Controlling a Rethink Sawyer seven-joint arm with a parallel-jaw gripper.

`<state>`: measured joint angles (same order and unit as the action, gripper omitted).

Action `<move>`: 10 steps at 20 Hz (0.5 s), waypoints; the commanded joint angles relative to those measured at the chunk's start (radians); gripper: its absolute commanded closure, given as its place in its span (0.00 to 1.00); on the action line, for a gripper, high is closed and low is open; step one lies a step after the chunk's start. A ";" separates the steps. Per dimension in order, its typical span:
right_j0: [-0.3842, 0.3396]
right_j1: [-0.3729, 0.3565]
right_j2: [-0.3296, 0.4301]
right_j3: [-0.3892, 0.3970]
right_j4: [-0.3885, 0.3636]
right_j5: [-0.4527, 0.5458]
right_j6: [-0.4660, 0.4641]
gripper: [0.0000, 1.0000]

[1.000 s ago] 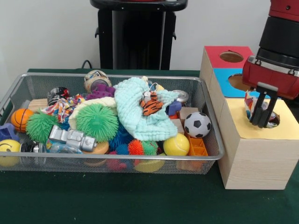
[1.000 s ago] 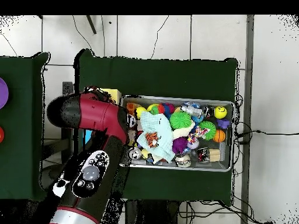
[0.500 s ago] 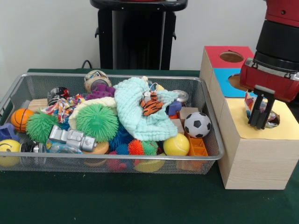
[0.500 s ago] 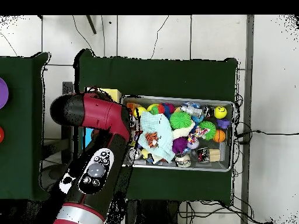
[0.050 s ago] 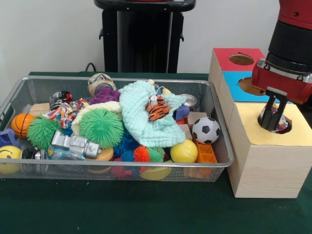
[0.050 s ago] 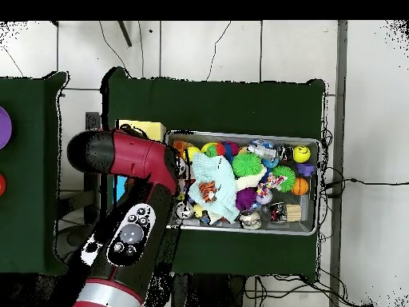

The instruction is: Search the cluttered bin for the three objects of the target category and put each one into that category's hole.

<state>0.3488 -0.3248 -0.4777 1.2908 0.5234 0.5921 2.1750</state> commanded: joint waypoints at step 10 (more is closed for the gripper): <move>-0.026 -0.037 0.179 0.168 0.033 0.075 0.169 1.00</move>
<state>0.3486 -0.3540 -0.4599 1.3423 0.5242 0.6067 2.1750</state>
